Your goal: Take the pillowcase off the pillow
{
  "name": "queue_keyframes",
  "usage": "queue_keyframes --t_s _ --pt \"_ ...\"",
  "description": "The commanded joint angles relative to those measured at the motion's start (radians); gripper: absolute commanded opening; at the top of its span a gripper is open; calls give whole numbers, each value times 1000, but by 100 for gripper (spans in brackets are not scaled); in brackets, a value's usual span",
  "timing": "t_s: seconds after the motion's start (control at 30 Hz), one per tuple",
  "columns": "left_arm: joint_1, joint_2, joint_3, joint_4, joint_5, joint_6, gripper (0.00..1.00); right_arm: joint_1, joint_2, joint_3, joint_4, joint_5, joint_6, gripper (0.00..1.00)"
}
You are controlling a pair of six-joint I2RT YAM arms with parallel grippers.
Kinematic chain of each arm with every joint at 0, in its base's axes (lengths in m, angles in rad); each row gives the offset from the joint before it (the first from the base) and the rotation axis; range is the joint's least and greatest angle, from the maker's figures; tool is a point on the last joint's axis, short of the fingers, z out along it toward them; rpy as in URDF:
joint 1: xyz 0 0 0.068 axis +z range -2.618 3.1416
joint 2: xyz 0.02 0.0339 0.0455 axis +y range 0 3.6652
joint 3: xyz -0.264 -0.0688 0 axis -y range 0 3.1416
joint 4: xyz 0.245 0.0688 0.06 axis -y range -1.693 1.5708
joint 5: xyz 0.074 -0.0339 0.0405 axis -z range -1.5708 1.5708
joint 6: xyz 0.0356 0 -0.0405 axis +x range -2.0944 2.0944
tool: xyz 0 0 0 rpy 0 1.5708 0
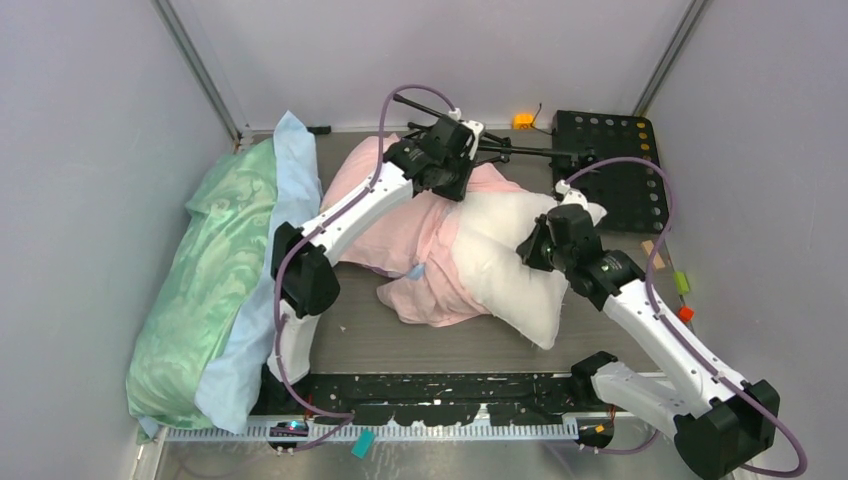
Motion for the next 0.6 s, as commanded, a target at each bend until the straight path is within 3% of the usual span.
queue_keyframes --t_s 0.0,0.33,0.43,0.5,0.57 --pt "57 -104 -50 -25 -149 -10 22 5 -46 -23 -158 50 16 0" --pt "284 -309 -266 9 -120 -67 13 2 -294 -39 -214 318 112 0" --pt "309 -349 -288 8 -122 -67 9 1 -349 -12 -221 354 103 0" --pt "310 -376 -296 13 -121 -62 0 1 -378 14 -215 358 81 0" --pt "310 -409 -307 31 -91 -57 0 2 -393 43 -212 342 49 0"
